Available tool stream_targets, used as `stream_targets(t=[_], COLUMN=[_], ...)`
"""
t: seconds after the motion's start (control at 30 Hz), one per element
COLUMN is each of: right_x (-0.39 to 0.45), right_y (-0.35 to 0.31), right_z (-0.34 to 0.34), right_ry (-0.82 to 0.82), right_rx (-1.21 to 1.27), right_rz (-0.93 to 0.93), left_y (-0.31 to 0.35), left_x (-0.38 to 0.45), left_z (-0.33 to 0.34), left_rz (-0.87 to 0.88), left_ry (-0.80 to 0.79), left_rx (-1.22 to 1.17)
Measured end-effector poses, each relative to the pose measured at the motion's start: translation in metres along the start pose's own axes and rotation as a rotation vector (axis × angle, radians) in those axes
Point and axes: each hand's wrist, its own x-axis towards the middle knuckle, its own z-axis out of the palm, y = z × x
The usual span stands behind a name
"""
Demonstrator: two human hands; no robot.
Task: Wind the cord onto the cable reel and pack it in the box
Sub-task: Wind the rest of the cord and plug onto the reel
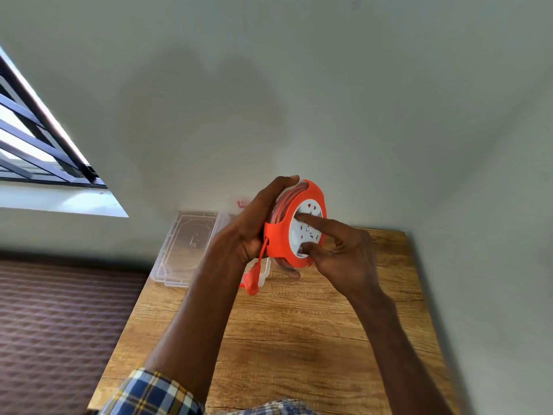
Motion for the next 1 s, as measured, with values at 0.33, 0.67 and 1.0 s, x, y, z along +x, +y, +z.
stream_targets(t=[0.33,0.67,1.0], right_x=[-0.004,-0.011,-0.009], right_y=[-0.017,-0.012,0.006], right_z=[0.013,0.02,0.035], right_ry=[0.093,0.164,-0.211], right_rx=[-0.004,0.171,0.921], right_rz=[0.252,0.275,0.893], left_y=[-0.015,-0.045,-0.086], left_x=[-0.002,0.003,-0.018], left_z=[-0.009,-0.004,-0.033], left_rz=[0.042,0.305,0.511], left_ry=[0.013,-0.007,0.32], left_rx=[-0.128,-0.483,-0.555])
